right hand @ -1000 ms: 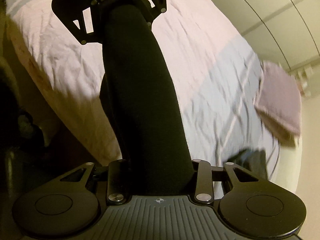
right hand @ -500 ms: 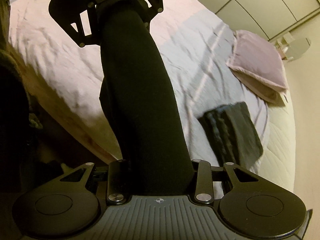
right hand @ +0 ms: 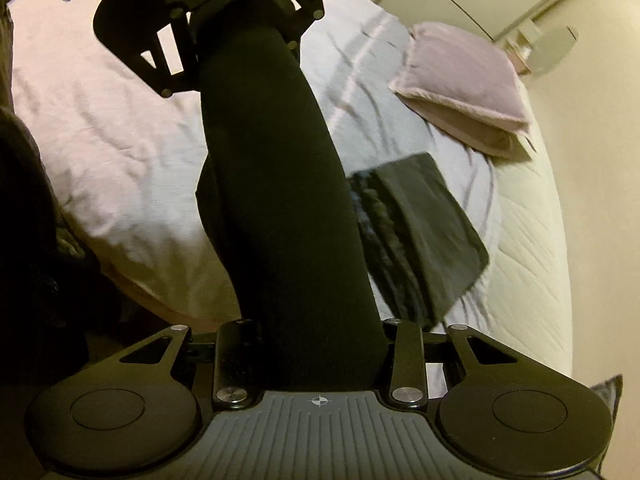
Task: Fold clothes
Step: 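Carry the hanging jacket with both grippers toward the folded jeans stack, then lower the jacket onto the stack of folded jeans with both grippers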
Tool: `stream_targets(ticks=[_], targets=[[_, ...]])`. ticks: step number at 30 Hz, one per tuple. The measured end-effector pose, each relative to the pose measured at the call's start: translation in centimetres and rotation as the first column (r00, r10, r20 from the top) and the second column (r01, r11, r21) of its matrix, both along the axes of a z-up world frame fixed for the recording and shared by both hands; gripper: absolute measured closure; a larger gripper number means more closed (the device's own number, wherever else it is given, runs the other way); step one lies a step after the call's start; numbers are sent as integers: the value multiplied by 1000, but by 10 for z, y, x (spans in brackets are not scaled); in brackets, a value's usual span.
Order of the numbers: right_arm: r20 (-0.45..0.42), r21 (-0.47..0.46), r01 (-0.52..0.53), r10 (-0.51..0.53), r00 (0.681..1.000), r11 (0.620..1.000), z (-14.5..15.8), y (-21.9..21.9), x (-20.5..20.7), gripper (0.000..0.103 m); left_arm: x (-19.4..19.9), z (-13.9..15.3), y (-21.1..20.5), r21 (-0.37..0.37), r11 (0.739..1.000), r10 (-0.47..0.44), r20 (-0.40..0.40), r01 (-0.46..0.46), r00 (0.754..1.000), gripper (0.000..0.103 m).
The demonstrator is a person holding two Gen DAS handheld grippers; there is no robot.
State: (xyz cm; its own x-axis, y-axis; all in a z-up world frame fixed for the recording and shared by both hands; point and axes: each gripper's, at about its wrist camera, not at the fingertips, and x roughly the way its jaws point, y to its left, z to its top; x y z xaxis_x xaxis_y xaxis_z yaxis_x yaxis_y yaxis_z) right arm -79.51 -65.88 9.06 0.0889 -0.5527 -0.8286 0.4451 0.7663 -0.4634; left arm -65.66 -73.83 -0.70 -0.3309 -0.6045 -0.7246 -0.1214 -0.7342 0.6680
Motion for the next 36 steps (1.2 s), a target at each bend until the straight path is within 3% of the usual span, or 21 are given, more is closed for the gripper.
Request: stream_targets(ticks=[5, 12, 21, 24, 27, 29, 31, 33, 36], targets=[[-48, -22, 44, -45, 998, 999, 13, -41, -12, 67, -15, 1, -39, -6, 999, -35, -48, 35, 998, 69], [-46, -16, 39, -40, 998, 999, 14, -120, -27, 67, -24, 20, -101, -32, 999, -37, -58, 35, 998, 69], [-30, -94, -106, 103, 994, 990, 28, -266, -74, 67, -75, 46, -227, -133, 986, 98, -49, -103, 994, 69], [-33, -153, -153, 150, 988, 976, 34, -327, -89, 67, -97, 53, -280, -182, 970, 152, -60, -161, 987, 69], [-52, -261, -191, 184, 982, 946, 31, -383, -99, 67, -113, 46, -327, -265, 937, 208, -100, -227, 973, 69], [-57, -324, -195, 187, 981, 926, 18, -408, -102, 66, -121, 26, -349, -293, 920, 237, -115, -261, 965, 68], [-47, -356, -185, 181, 982, 916, -8, -429, -106, 66, -130, -22, -360, -266, 925, 255, -89, -270, 963, 68], [-48, -329, -179, 173, 984, 927, -58, -439, -110, 65, -139, -71, -370, -231, 933, 272, -55, -277, 961, 67], [-92, -166, -201, 187, 978, 965, -155, -443, -112, 65, -150, -159, -362, -133, 953, 281, 62, -271, 958, 65]])
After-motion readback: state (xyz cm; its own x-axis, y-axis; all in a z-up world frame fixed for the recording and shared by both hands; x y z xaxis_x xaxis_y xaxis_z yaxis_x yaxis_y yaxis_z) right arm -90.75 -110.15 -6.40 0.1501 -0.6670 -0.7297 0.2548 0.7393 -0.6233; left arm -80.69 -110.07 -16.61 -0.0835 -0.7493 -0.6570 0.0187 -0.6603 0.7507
